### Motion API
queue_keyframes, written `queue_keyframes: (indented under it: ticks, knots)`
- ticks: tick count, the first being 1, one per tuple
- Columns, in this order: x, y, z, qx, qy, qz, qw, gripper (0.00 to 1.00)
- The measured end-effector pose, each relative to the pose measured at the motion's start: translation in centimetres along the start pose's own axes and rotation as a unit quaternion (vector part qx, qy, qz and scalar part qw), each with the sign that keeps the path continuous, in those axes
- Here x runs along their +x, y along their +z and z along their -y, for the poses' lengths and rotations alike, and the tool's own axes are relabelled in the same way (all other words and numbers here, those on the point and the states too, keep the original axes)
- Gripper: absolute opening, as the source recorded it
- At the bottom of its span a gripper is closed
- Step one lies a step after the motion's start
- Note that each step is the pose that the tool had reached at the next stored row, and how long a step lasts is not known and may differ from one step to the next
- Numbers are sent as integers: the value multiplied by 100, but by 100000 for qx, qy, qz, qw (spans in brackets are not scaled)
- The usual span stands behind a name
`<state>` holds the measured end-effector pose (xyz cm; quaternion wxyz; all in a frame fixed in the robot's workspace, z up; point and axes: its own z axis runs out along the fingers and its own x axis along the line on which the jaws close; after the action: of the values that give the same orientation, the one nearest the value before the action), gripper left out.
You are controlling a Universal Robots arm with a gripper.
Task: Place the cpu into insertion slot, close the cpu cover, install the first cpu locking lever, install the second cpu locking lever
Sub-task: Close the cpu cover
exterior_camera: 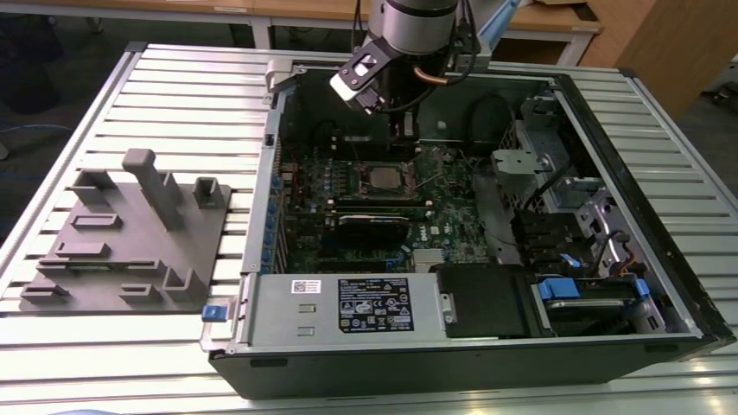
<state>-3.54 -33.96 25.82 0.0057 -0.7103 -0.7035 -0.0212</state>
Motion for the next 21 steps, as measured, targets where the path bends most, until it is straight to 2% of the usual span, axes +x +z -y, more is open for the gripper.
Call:
queue_keyframes:
  ticks: [21]
  knots:
    - [3,-28,-19,-3,-9,-7,100000,11]
